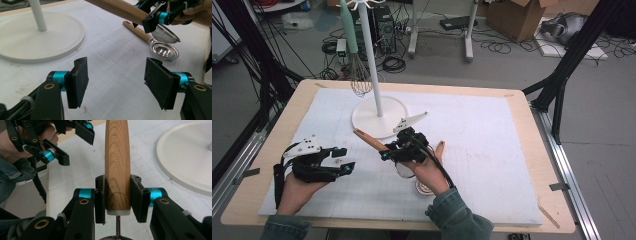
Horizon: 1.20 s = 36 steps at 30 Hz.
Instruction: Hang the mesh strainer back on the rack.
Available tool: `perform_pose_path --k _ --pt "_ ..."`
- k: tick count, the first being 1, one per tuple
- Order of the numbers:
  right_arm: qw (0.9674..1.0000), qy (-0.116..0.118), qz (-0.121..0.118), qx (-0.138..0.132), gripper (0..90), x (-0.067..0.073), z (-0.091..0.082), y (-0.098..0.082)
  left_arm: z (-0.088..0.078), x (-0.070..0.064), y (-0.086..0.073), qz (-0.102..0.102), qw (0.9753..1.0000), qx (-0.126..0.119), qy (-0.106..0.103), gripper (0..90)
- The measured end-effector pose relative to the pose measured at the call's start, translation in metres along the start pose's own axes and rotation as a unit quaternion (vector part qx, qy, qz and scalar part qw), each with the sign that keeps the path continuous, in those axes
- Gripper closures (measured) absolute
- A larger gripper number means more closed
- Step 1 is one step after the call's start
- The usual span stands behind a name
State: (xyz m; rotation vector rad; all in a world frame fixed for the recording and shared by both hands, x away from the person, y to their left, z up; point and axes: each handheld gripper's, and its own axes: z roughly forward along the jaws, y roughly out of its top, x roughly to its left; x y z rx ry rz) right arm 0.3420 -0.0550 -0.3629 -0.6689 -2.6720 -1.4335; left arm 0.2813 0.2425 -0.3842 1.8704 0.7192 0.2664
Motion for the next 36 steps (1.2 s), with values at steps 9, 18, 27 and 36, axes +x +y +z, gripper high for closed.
perform_pose_path --k 9,18,27,36 --pt "0.9995 -0.005 -0.007 -0.031 68.5 0.004 -0.017 -0.01 0.01 -0.008 0.019 0.003 0.9999 -0.01 -0.013 36.4" --pt "0.9986 -0.01 -0.013 -0.05 68.5 0.005 -0.023 -0.017 0.02 -0.012 0.034 -0.002 0.9993 -0.018 -0.033 36.8" --pt "0.9972 -0.009 -0.029 -0.069 68.4 0.011 -0.021 -0.018 0.025 -0.013 0.044 -0.008 0.9989 -0.024 -0.04 37.4" --pt "0.9955 -0.014 -0.049 -0.08 68.4 0.018 -0.017 -0.018 0.03 -0.015 0.05 -0.011 0.9983 -0.025 -0.052 40.1"
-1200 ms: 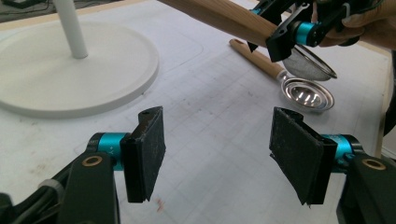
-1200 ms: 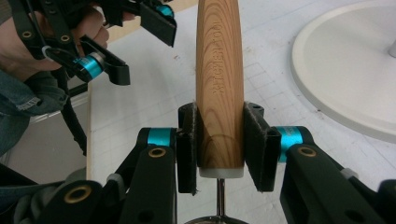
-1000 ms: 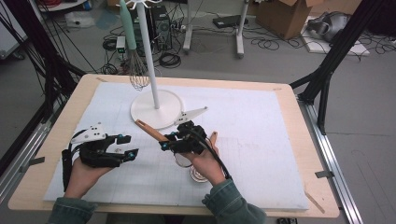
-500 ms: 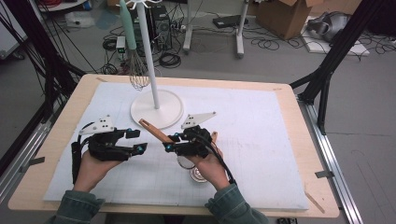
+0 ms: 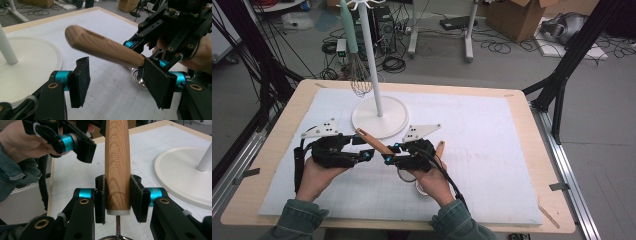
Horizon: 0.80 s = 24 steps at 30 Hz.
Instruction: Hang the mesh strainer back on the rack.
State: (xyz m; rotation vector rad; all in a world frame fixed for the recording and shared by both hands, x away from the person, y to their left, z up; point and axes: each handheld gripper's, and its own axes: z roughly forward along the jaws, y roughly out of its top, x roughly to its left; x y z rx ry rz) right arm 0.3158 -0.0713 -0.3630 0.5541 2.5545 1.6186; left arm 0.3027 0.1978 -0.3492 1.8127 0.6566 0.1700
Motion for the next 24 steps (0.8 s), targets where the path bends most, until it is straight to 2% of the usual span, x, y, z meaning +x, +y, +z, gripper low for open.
perform_pose_path --k 8,11,24 --pt "0.9999 0.0 -0.015 -0.008 68.4 0.006 0.005 -0.003 0.003 -0.001 0.001 -0.008 0.9999 -0.005 -0.009 45.5" --pt "0.9998 0.002 -0.017 -0.014 68.4 0.007 0.007 -0.004 0.002 -0.001 0.001 -0.009 0.9999 -0.008 -0.009 50.1" --pt "0.9982 -0.021 -0.055 -0.005 68.4 0.015 0.012 -0.005 0.0 -0.001 0.001 -0.019 0.999 -0.024 -0.032 60.9"
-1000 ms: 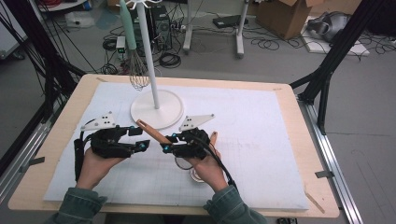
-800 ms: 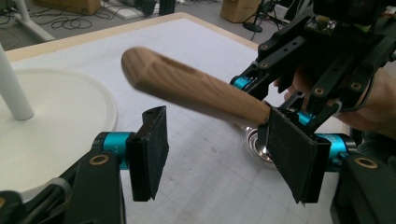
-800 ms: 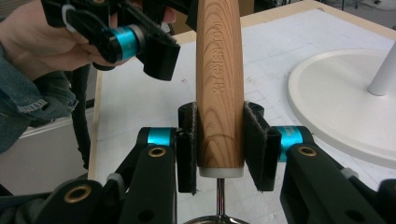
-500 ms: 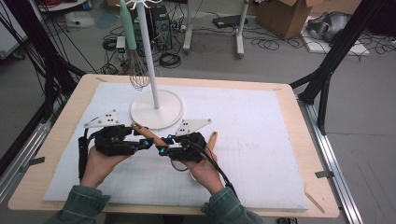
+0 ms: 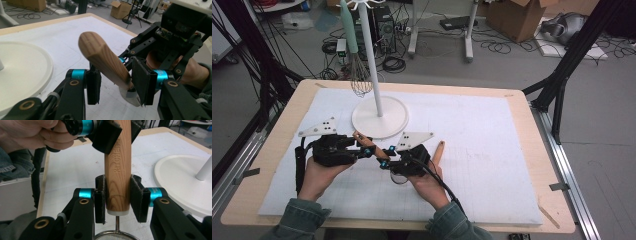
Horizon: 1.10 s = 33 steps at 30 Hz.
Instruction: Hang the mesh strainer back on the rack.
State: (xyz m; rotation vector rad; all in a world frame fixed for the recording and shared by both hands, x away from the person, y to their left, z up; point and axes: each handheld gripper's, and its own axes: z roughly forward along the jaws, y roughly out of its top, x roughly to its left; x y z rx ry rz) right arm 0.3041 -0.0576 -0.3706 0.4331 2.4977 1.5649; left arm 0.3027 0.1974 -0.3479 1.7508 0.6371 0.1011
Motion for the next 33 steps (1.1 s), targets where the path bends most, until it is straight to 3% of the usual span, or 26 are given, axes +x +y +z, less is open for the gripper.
perform_pose_path --k 7,16,33 --pt "0.9998 -0.007 -0.019 0.008 68.4 0.004 0.004 0.001 -0.002 0.0 0.0 0.001 0.9999 -0.005 -0.014 68.5" --pt "0.9996 -0.003 -0.026 0.009 68.4 0.007 0.007 0.001 -0.003 -0.005 0.004 0.019 0.9997 0.006 -0.016 71.1" --pt "0.9993 0.033 -0.012 -0.009 65.7 0.002 0.008 0.001 -0.008 -0.01 0.01 0.038 0.999 0.015 -0.016 71.5"
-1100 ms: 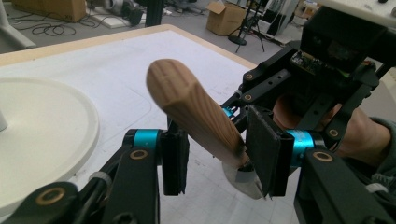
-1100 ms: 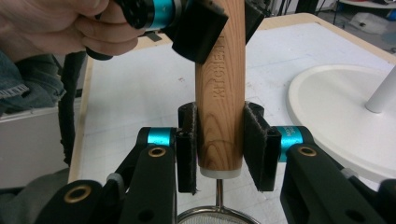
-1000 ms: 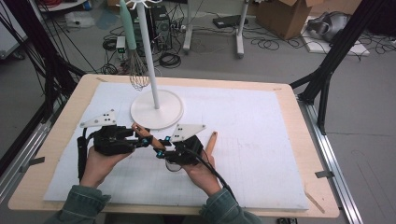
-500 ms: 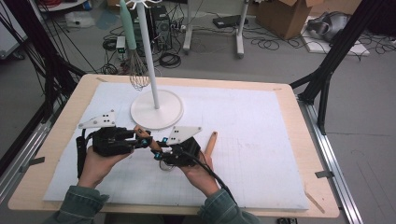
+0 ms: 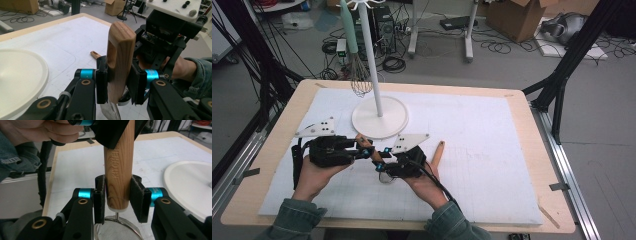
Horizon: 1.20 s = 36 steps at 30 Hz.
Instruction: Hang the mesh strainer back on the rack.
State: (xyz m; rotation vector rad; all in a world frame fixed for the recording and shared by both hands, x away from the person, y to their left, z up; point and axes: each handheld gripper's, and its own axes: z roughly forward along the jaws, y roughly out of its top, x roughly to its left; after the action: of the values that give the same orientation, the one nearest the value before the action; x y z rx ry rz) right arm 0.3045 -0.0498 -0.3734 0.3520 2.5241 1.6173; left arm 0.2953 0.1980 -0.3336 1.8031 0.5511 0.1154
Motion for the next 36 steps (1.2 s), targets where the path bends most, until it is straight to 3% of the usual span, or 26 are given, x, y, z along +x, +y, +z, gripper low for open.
perform_pose_path --k 9,16,20,23,29,33,36 --pt "0.9997 0.025 -0.001 0.006 59.2 -0.003 0.002 0.0 -0.002 -0.001 0.003 0.006 1.0 0.005 -0.003 71.5" --pt "0.9976 0.069 0.01 -0.003 55.9 -0.013 -0.001 0.004 -0.004 -0.003 0.006 0.018 0.9996 0.014 -0.016 71.5" --pt "0.995 0.099 0.016 -0.003 57.9 -0.016 0.002 0.005 -0.004 -0.005 0.009 0.027 0.9991 0.017 -0.028 71.5" --pt "0.9932 0.116 0.016 -0.001 66.0 -0.016 0.004 0.004 -0.004 -0.006 0.01 0.028 0.9989 0.018 -0.032 71.5" --pt "0.9949 0.101 0.007 0.0 69.8 -0.013 0.005 0.006 -0.005 -0.004 0.009 0.027 0.999 0.015 -0.032 71.3" --pt "0.9959 0.09 0.012 -0.005 70.1 -0.012 0.005 0.006 -0.005 -0.004 0.008 0.023 0.9995 0.01 -0.02 69.6" --pt "0.9972 0.073 0.012 -0.012 70.3 -0.01 0.006 0.007 -0.005 -0.003 0.008 0.022 0.9997 0.013 -0.006 63.5"
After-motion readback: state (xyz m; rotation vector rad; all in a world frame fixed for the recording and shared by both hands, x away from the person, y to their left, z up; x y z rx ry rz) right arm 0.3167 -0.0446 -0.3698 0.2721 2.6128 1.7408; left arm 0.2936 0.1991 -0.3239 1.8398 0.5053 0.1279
